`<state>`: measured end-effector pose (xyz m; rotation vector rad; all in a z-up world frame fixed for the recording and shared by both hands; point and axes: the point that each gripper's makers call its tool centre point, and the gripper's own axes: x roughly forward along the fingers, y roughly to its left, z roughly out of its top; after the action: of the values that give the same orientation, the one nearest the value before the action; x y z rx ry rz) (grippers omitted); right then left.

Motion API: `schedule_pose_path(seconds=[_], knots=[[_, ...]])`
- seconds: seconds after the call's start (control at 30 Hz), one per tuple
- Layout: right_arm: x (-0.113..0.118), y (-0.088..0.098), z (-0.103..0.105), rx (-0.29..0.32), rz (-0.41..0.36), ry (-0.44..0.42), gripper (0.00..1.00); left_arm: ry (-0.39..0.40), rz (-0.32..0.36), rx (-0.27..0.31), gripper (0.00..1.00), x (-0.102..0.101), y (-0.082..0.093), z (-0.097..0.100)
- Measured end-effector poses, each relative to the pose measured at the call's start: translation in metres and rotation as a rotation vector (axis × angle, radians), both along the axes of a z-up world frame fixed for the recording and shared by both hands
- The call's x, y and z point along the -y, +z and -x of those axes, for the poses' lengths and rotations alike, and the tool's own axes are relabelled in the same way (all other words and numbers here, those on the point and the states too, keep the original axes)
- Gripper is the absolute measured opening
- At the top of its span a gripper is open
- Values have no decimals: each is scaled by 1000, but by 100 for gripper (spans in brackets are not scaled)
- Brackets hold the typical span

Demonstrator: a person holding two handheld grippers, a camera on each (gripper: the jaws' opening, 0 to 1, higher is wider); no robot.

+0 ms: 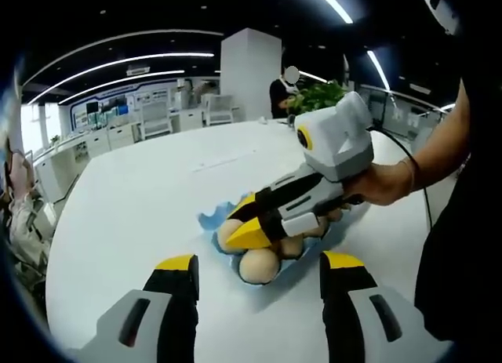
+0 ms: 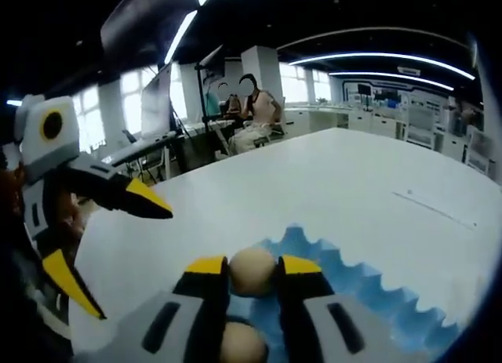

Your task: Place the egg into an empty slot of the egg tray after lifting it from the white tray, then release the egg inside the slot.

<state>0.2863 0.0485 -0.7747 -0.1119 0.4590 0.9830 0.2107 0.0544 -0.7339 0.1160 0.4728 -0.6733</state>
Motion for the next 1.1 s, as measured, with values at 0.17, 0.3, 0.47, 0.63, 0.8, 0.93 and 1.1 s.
schedule_pose_path(seconds=[0.17,0.3,0.47,0.63,0.8,0.93,1.1], knots=[[4,0,1,12,10,7,26,2,-2,1,62,0,1,1],[7,1,3,9,11,13,25,3,-2,3,62,0,2,1],[14,9,12,-15,-31,11,25,0,0,10,62,2,4,2],[24,19,13,-5,-54,-8,25,-5,0,16,62,4,6,2],[52,33,9,18,-99,-85,24,-7,2,27,62,6,8,1],[72,35,5,14,-107,-132,24,-12,5,30,63,9,8,1],[87,32,7,14,-95,-158,24,-19,8,31,62,11,9,2]])
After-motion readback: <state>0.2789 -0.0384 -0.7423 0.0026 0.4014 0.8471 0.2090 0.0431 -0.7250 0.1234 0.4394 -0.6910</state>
